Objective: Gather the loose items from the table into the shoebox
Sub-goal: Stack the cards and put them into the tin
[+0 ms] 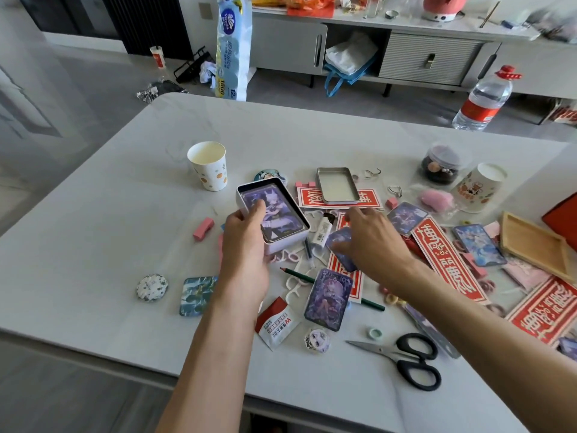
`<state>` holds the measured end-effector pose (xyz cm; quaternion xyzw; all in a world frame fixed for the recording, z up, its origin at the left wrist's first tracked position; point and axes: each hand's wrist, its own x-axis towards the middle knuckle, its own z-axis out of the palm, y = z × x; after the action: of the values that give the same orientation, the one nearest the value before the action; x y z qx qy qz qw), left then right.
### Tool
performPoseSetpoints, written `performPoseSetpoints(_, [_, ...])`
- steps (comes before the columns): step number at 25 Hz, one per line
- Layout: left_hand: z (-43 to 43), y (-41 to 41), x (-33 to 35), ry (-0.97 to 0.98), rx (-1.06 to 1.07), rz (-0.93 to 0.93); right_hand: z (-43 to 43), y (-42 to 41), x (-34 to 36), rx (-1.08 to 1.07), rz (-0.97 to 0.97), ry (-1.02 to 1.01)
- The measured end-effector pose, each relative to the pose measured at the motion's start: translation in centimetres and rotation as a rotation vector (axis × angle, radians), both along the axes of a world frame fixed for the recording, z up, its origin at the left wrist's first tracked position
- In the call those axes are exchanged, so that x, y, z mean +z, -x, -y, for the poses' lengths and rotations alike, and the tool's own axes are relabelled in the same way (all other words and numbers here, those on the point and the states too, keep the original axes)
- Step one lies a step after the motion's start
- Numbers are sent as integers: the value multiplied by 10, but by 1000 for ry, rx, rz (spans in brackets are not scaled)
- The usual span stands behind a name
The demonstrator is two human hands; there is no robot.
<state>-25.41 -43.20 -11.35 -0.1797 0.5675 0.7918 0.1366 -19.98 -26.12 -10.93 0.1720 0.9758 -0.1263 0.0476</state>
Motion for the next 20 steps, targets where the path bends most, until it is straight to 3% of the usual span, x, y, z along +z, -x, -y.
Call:
performPoseSetpoints(2, [-1,0,1,-33,12,5,0,-1,-14,-11,96,-79])
performPoseSetpoints(5, [0,2,-1,-69,24,3,-1,2,-25,-47,72,-57])
performPoseSetpoints(10, [-1,1,3,-59,-6,-15,-20,-8,-6,-123,-80,225])
performPoseSetpoints(13, [0,0,4,-48,-12,-4,-13,-34,-3,-75,30,458])
performPoseSetpoints(16, [-1,-3,7,-53,0,14,9,-54,-16,31,188,308])
performPoseSetpoints(20, [1,-2,6,-49,-21,-10,13,-53,-23,34,136,51])
